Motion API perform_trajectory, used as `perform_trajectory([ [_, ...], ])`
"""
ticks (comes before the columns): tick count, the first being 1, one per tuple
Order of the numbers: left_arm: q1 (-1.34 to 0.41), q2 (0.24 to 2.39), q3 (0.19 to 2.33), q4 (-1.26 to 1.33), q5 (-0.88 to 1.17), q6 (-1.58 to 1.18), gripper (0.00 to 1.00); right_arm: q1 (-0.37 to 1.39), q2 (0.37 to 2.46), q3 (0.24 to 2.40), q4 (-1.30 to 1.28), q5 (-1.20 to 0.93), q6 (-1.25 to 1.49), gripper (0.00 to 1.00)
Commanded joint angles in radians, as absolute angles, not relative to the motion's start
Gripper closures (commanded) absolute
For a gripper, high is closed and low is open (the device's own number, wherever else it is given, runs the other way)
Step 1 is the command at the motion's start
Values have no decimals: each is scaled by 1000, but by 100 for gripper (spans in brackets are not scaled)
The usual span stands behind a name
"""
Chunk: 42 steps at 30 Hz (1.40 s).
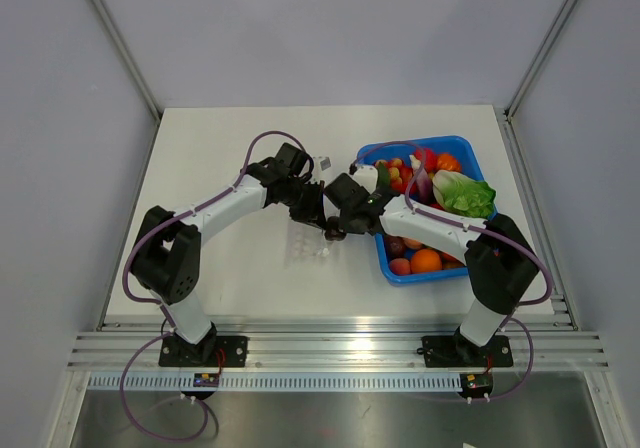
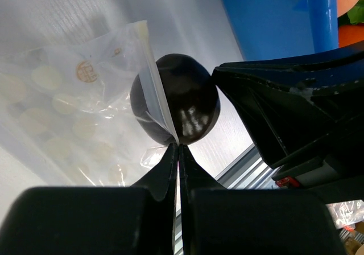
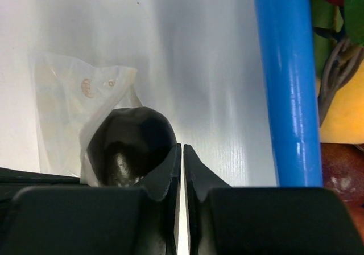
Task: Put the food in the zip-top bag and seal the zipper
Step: Place the fake fruit in the zipper food storage bag.
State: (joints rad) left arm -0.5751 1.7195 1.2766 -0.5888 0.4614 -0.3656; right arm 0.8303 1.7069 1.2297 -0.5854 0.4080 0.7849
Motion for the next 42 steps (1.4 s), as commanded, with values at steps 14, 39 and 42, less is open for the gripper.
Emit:
perform_trajectory([
  [14, -578, 1717, 1316, -564, 509, -353, 100, 841, 1723, 1246, -454, 287, 756, 92],
  [39, -566, 1618, 1362, -660, 526, -232, 100, 769, 1522, 1154, -476, 174, 690, 32],
  [42, -565, 1598, 1374, -673, 540, -218, 100, 769, 1554, 1161, -447, 146, 695, 36],
])
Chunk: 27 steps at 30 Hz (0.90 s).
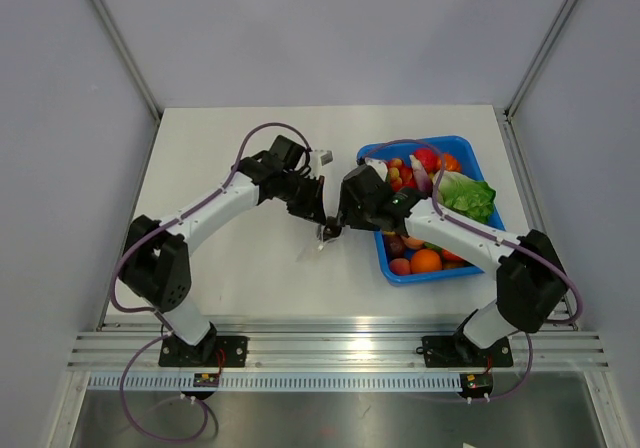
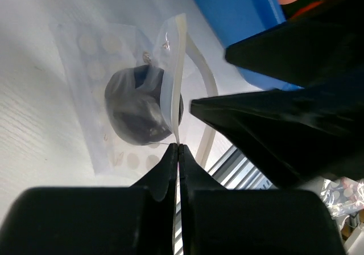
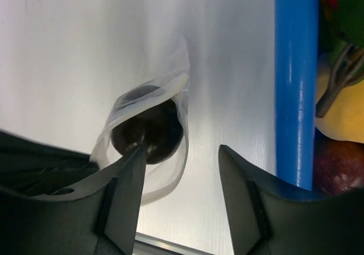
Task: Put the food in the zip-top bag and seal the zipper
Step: Place the fake fruit in the zipper food storage bag.
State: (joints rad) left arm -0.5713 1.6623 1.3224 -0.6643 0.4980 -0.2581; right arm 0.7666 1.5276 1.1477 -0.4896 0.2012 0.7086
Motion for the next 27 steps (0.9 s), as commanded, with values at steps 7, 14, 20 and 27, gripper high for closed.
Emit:
perform_trajectory([
  [7, -552, 1555, 1374, -709, 526, -151, 100, 769, 1562, 1193, -440, 170, 727, 90],
  [14, -551, 1563, 1390, -733, 421, -63, 62, 769, 1598, 1311, -546, 187, 758, 100],
  [20, -551, 1306, 1197, -529, 189, -49, 4, 729, 1723, 1511, -699, 164, 808, 100],
  [27, -595, 941, 656, 25, 120, -126, 9, 658, 1770, 1554, -670, 5, 850, 100],
])
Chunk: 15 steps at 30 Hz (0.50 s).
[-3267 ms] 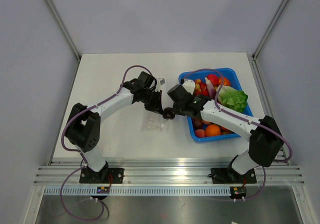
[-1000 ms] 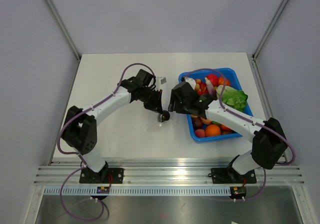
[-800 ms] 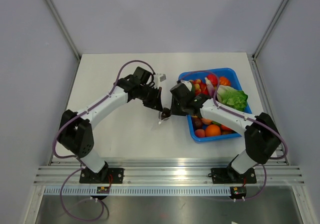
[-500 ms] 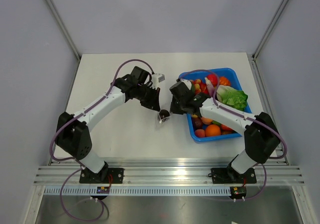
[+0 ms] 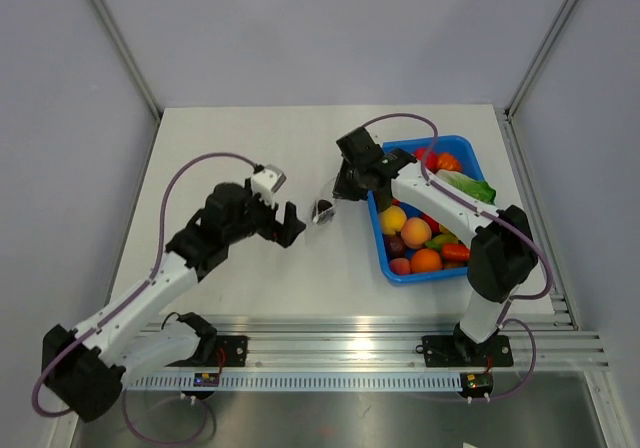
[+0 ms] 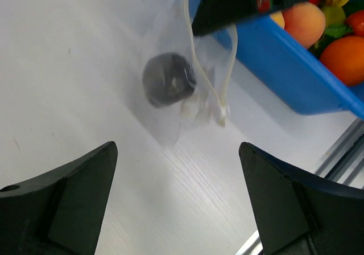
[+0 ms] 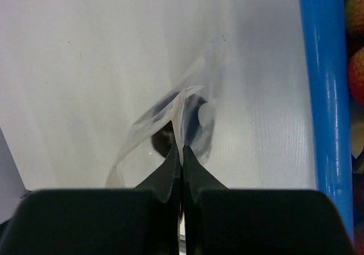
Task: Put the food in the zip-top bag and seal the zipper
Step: Place the fake fruit in the zipper food storage bag.
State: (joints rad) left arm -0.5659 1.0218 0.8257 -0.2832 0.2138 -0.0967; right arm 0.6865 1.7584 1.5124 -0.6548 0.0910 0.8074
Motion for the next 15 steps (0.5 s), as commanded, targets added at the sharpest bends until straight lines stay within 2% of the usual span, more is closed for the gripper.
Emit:
perform_trajectory([
  [1, -630, 902, 602, 87, 95, -135, 10, 654, 1776, 1551, -660, -23, 859, 100],
  [2, -646, 861, 512, 186, 65, -137, 11, 650, 1779, 1551, -646, -35, 867, 100],
  [5, -704, 799, 421, 315, 5, -132, 16, 647, 1792, 1551, -634, -80, 890, 100],
  [7, -744, 851, 416, 353, -35, -106, 20, 647, 1795, 1542, -621, -90, 900, 100],
  [15, -792, 1035, 448, 508, -104, -95, 19, 647, 1789, 1528, -588, -110, 931, 100],
])
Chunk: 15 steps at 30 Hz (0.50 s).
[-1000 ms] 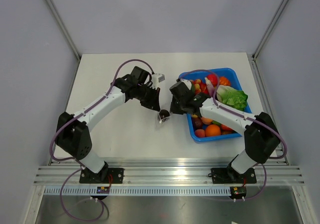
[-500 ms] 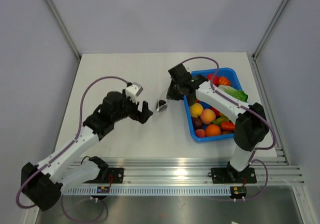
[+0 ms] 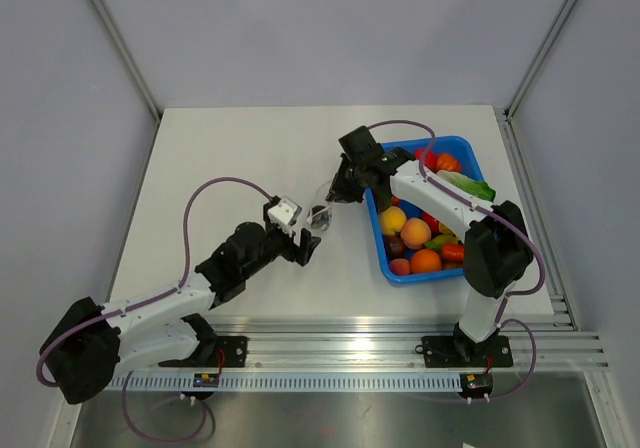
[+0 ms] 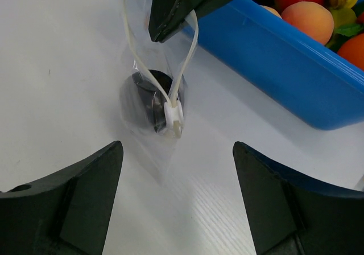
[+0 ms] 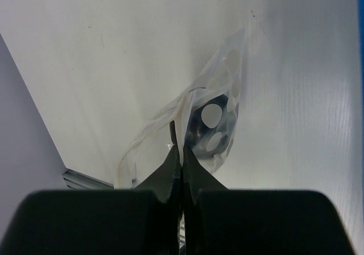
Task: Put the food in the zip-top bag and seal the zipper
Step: Place the fake fruit in the zipper food storage bag, then zip the zipper food storage bag at the center of the board.
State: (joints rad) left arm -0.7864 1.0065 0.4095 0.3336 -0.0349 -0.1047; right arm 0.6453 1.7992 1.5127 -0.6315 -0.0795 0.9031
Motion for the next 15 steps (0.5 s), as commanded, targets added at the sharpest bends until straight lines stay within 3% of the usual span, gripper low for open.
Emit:
perform_trajectory([
  [1, -792, 1060, 454, 514, -97, -94, 22, 647, 1787, 1525, -584, -110, 931, 100],
  [11, -792, 1091, 430, 620, -116, -112, 65, 646, 1767, 1503, -560, -124, 954, 100],
  [12, -790, 1083, 423, 627, -120, -117, 77, 646, 1764, 1500, -557, -124, 954, 100],
  [15, -790, 1065, 433, 614, -101, -92, 100, 647, 1753, 1476, -557, -123, 954, 100],
])
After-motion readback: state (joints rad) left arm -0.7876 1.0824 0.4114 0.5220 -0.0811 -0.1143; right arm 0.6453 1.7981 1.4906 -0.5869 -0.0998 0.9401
